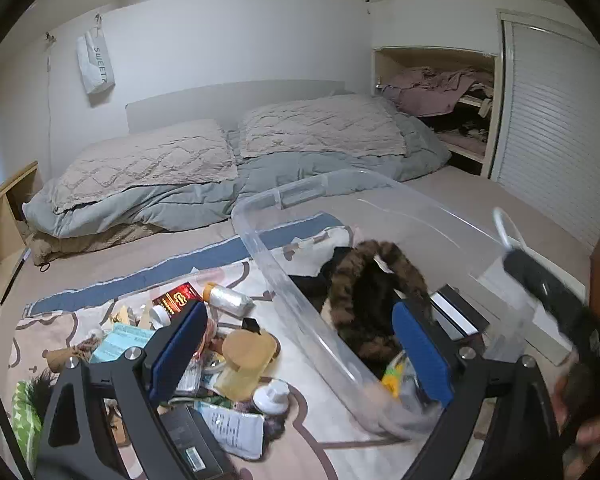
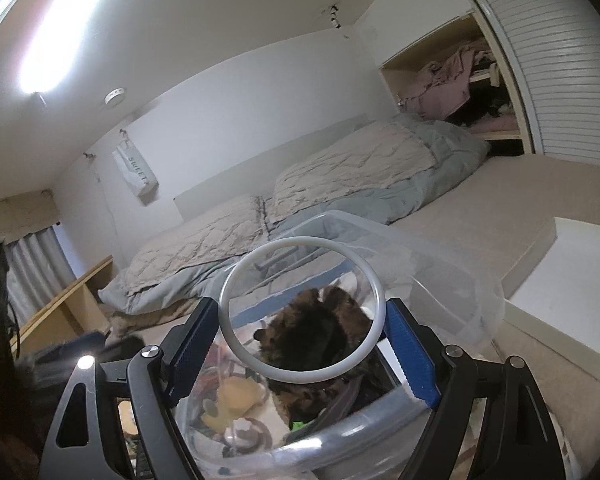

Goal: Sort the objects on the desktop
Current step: 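Open left tool to drop tape measure while right tool lowers white ring into bin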

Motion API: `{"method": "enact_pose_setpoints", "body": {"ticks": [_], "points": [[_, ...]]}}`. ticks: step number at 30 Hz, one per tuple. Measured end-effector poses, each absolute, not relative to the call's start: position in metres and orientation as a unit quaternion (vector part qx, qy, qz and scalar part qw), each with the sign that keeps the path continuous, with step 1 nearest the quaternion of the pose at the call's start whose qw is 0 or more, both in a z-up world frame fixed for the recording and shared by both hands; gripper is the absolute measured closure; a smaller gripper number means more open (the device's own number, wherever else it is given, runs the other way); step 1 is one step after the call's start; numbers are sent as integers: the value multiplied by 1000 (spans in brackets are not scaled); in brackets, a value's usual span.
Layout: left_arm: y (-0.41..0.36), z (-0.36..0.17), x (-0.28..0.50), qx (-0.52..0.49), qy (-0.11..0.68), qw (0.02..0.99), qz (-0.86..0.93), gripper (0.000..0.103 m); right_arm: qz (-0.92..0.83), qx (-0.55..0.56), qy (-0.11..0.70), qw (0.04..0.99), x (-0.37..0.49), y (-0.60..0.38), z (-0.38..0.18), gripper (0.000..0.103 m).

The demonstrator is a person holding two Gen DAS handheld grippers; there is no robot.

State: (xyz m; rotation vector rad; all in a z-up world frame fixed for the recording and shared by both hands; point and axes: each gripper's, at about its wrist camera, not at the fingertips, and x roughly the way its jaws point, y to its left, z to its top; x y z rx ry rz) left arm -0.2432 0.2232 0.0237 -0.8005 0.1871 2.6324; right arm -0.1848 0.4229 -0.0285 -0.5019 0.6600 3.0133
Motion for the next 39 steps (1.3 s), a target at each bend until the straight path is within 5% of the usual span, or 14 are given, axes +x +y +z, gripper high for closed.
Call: {"method": "enact_pose_setpoints", "body": {"ticks": [17, 28, 30, 39], "points": [[193, -18, -189, -292, 36, 216, 931, 4, 922, -386, 35, -7, -304, 391, -36, 19], [177, -20, -183, -280, 36, 204, 937, 4, 885, -462, 62, -7, -346, 386, -49, 19], [176, -20, -182, -282, 33, 205, 937, 4, 875, -475, 90, 3, -352, 392, -54, 0], [172, -16, -178, -281, 31, 202, 938, 4, 869, -467, 161, -3, -335, 414, -55, 0]]}}
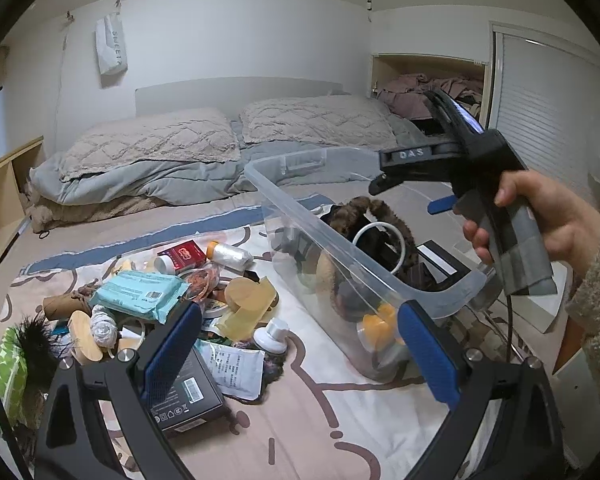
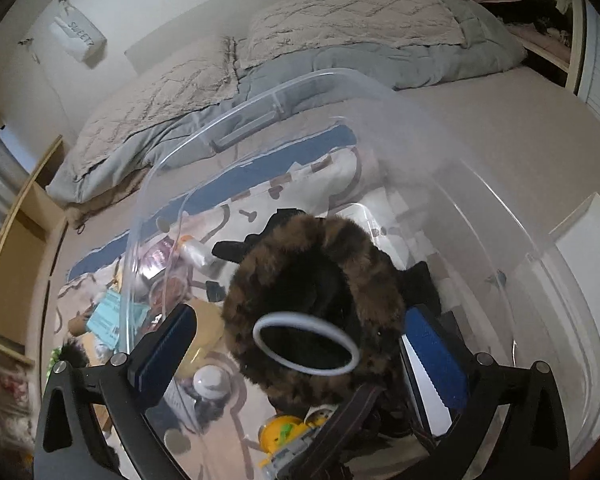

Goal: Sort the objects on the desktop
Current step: 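Open left tool to drop tape measure while right tool lowers white ring into bin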

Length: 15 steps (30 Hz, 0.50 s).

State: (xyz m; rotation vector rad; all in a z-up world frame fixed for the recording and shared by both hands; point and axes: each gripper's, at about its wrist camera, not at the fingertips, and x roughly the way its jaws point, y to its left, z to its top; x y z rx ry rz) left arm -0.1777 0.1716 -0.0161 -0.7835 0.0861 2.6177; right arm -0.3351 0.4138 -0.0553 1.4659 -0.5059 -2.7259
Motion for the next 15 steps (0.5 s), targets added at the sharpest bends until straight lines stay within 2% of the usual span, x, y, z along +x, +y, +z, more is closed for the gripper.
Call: {"method": "enact_pose_setpoints", "body": {"ticks": [15], "points": [[171, -3, -159, -276, 16, 203, 939, 4, -917, 384, -109, 17, -272, 402, -22, 0]]}}
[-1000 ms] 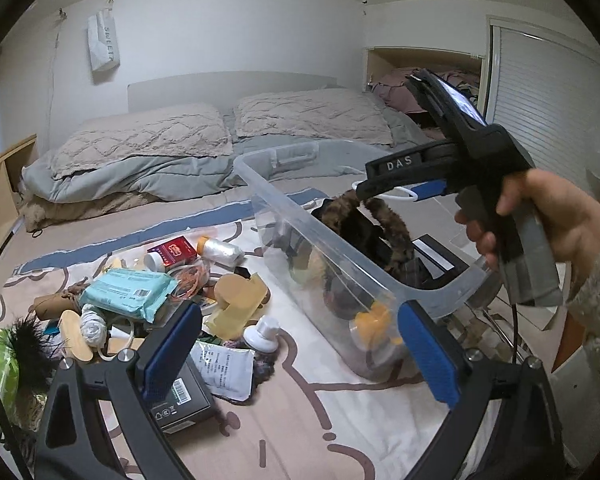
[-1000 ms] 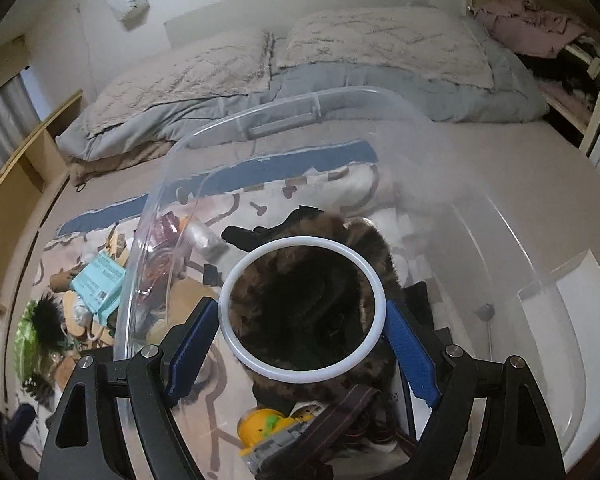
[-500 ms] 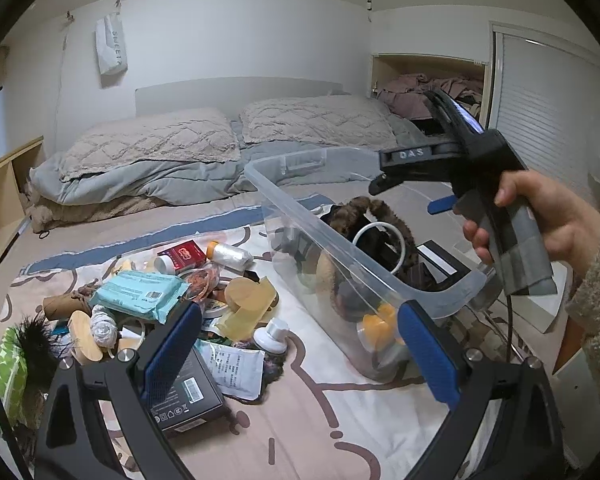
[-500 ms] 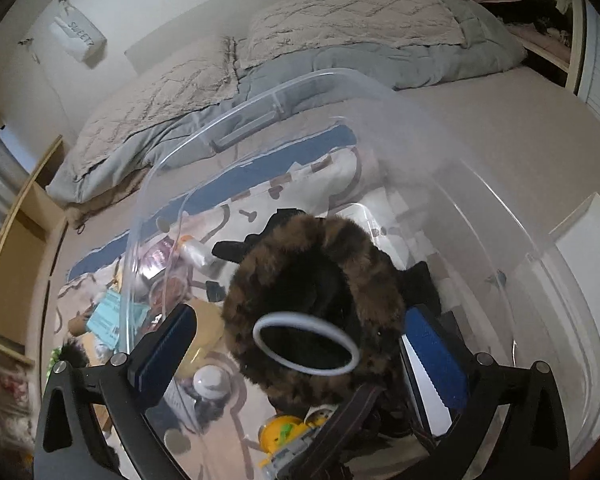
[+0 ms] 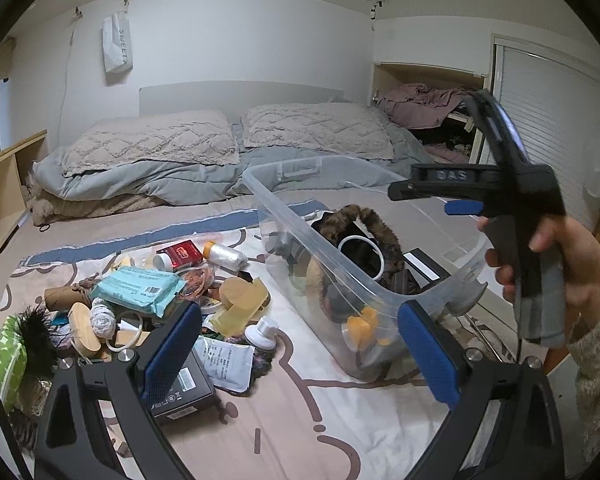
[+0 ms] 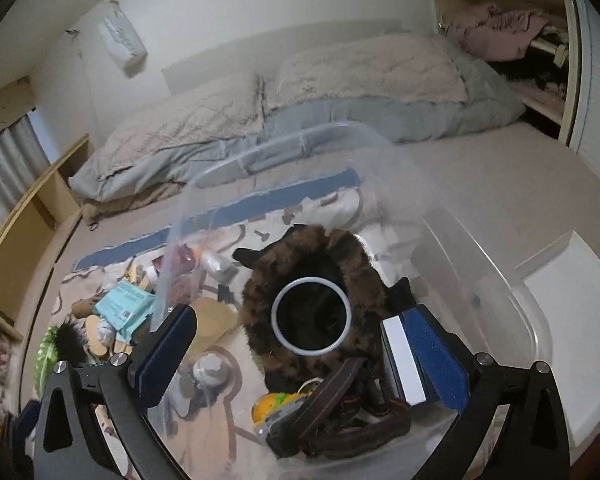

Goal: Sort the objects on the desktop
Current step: 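Open left tool to drop tape measure while right tool lowers white ring into bin, then open right tool to release white ring and withdraw both tools from bin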

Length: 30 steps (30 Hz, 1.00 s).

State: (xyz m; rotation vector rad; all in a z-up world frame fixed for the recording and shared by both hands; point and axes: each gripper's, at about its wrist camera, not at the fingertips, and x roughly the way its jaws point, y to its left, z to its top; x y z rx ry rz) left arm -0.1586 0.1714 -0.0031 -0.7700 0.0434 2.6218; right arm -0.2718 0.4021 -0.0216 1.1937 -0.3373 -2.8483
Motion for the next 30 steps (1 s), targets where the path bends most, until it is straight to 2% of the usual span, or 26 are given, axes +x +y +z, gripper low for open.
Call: {"method": "enact_pose_setpoints", "body": {"ticks": [18, 21, 30], "points": [[167, 17, -127, -250, 9, 197, 948, 4, -976, 202, -83, 20, -146, 391, 14, 0], [167, 21, -121, -244, 8, 196, 950, 0, -980, 185, -72, 19, -129, 385, 13, 0], [162, 30, -104, -226, 5, 196, 954, 0, -983, 165, -82, 15, -91, 378, -2, 0]]}}
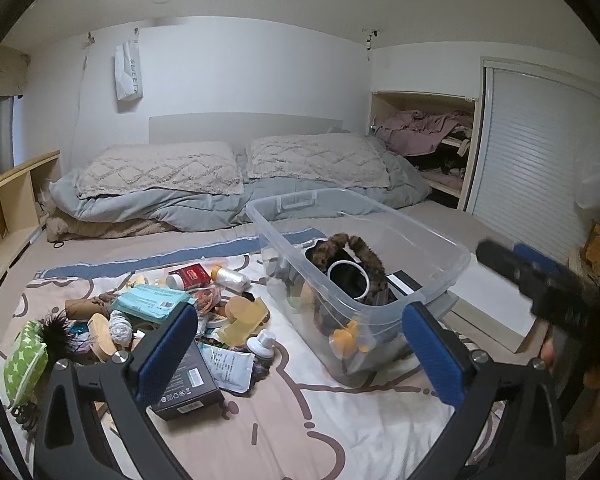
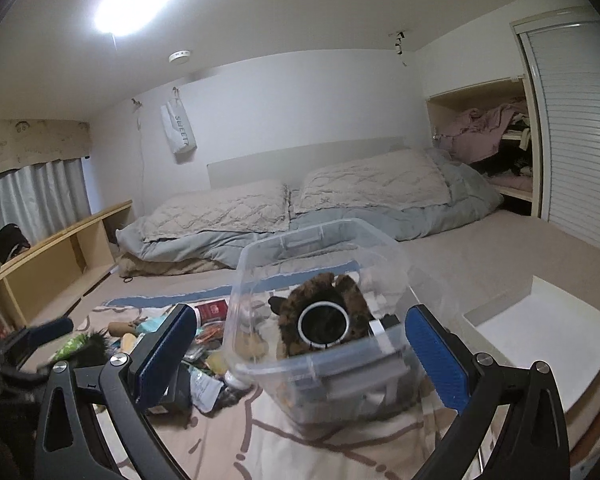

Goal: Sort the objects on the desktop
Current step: 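Open right tool to release white ring and withdraw both tools from bin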

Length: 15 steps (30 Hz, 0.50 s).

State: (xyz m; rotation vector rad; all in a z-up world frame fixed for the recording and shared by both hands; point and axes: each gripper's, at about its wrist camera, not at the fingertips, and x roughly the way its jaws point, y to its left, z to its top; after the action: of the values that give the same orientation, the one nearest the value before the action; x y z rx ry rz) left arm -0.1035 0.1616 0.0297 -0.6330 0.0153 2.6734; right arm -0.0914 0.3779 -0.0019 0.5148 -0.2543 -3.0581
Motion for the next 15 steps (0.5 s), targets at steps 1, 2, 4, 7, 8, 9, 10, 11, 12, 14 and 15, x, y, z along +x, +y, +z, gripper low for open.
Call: {"method": "enact_pose_setpoints", "body": {"ticks": [1, 2, 4, 7, 8, 9, 10, 11, 12, 14, 15], "points": [[161, 30, -102, -224, 5, 196, 955, 0, -983, 164, -80, 13, -87, 376, -5, 0], [160, 30, -100, -223, 4, 196, 955, 0, -983, 163, -78, 10, -83, 375, -7, 0], [159, 30, -96, -222, 2, 192, 956, 0, -984, 162, -77, 6, -75, 373, -11, 0], [156, 28, -92, -221, -4, 190, 957, 0, -984, 158, -80, -2, -66, 374, -16, 0], [155, 27, -90, -221, -6, 191, 956, 0, -984, 156, -81, -4, -63, 374, -17, 0], [154, 26, -89, -222, -8, 191, 956, 0, -985, 153, -82, -7, -60, 375, -18, 0], [153, 25, -87, -221, -8, 191, 956, 0, -985, 150, -84, -8, -56, 377, -19, 0], [152, 24, -85, -220, -9, 190, 957, 0, -985, 147, -84, -11, -53, 378, -20, 0], [152, 23, -84, -219, -9, 189, 957, 0, -986, 145, -84, -13, -51, 378, -21, 0], [151, 21, -81, -217, -8, 189, 958, 0, -986, 143, -79, -17, -44, 378, -23, 0], [150, 20, -79, -216, -7, 189, 958, 0, -987, 142, -77, -19, -43, 378, -23, 0]]}}
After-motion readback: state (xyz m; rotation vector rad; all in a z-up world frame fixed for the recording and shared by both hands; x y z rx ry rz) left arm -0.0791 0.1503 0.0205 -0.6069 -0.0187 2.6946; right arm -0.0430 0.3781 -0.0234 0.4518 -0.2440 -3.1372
